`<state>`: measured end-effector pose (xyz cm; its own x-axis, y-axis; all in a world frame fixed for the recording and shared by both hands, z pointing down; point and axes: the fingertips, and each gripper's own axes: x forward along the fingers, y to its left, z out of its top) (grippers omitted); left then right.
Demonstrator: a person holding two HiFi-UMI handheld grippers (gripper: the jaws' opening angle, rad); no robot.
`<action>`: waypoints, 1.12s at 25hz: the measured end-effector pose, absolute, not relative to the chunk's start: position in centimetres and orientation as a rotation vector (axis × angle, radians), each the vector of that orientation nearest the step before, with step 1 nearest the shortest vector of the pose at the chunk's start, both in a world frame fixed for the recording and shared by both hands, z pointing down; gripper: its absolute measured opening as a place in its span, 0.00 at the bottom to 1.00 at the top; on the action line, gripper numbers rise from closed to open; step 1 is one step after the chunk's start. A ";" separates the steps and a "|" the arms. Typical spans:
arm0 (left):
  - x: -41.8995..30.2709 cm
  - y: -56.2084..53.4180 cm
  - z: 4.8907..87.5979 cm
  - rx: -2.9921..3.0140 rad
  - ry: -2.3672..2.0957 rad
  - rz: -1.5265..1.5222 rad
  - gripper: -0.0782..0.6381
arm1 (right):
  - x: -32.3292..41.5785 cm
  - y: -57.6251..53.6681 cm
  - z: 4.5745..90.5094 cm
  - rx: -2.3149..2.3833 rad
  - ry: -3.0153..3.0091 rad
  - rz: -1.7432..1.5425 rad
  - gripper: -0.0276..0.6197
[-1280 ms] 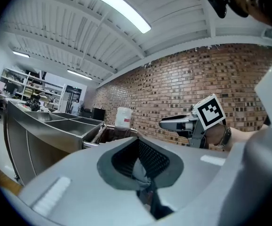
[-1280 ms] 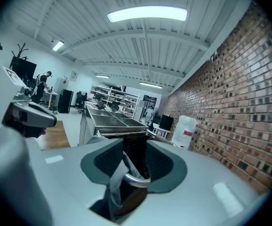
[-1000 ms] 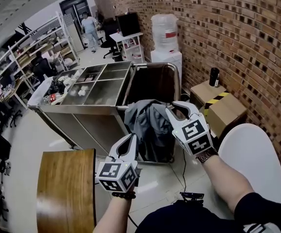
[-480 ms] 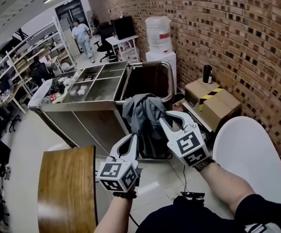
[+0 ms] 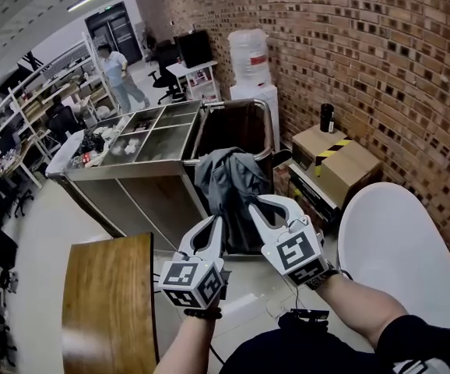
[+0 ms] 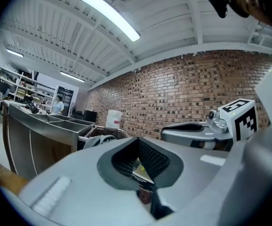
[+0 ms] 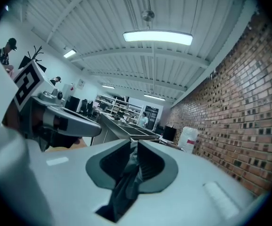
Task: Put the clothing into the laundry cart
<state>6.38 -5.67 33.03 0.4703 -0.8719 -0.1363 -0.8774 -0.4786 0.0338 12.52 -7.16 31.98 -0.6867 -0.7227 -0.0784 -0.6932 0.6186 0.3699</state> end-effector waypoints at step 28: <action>9.3 -2.5 31.5 -2.660 1.511 0.225 0.11 | 13.5 -3.0 32.1 1.220 -2.754 -0.598 0.04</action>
<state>9.33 -2.46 31.52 0.5047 -0.8476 -0.1638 -0.8585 -0.5127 0.0074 13.47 -2.96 32.06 -0.6822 -0.7255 -0.0911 -0.6980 0.6091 0.3766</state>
